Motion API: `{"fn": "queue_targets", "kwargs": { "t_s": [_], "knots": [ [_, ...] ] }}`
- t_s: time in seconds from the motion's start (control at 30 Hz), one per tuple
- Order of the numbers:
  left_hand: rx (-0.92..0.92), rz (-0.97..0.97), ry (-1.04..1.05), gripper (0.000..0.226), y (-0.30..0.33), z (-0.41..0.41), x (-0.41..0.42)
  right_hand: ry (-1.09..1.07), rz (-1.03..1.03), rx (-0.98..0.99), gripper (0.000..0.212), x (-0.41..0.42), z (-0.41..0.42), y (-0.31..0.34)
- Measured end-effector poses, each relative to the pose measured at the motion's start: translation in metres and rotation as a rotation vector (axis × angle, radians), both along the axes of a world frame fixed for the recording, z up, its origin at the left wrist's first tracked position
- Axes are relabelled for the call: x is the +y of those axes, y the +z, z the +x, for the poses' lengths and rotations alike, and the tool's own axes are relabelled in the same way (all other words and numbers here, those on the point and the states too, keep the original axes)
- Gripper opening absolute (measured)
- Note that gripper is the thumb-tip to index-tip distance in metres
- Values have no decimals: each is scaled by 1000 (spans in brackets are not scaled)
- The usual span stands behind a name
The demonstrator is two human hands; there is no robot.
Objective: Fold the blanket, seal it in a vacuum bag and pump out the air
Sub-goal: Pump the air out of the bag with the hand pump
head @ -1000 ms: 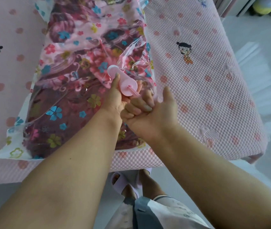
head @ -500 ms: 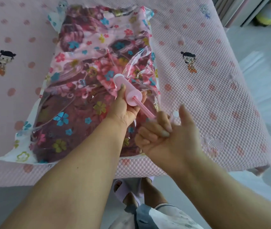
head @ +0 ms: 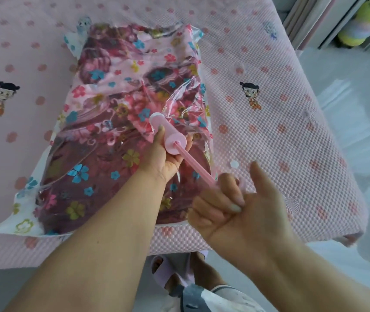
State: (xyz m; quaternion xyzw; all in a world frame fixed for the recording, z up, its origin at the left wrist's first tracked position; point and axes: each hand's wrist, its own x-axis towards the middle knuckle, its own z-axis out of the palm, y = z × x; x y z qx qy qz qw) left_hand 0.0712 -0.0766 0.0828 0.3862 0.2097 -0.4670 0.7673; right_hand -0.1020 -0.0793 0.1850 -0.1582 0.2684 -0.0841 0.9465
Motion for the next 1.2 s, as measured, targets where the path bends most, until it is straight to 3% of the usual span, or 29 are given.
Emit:
{"fn": "queue_targets", "kwargs": {
  "t_s": [0.07,0.2,0.27,0.33,0.47,0.6,0.7,0.77,0.83,0.9,0.97,1.1,1.17,1.2],
  "knots": [
    [18,-5,18,55,2,-2,0,-71,2,29,69,-6,8,-1],
    [-176,371,-176,37,4,-7,-5,-165,55,282,69,-25,76,-8],
    [-112,233,-59,33,12,-14,-10,-115,-36,333,68,-34,83,-11],
    [-29,52,45,35,13,-13,-14,-40,17,201,68,-28,55,-6],
    [1,16,68,59,4,2,-5,-23,47,43,68,-16,2,3],
    [19,80,-13,62,5,-8,-11,-111,87,201,67,-26,54,-3],
    [0,140,55,68,5,-12,-13,-119,23,317,66,-35,87,-5],
    [-28,109,-3,48,4,-8,-12,-70,-10,250,66,-30,67,-2],
    [-32,71,-44,54,6,-3,-8,-10,77,130,66,-20,31,-1],
    [-6,44,71,58,3,1,-5,14,37,28,65,-11,6,4],
    [-22,39,40,58,3,0,-7,-47,31,52,64,-15,14,3],
    [-5,96,-177,72,7,-1,-3,-148,58,280,67,-29,83,-7],
    [-100,174,-184,58,6,2,-1,-104,-29,344,64,-35,92,-10],
    [-173,252,-175,51,9,3,-1,-72,-52,286,61,-32,82,-9]
  ]
}}
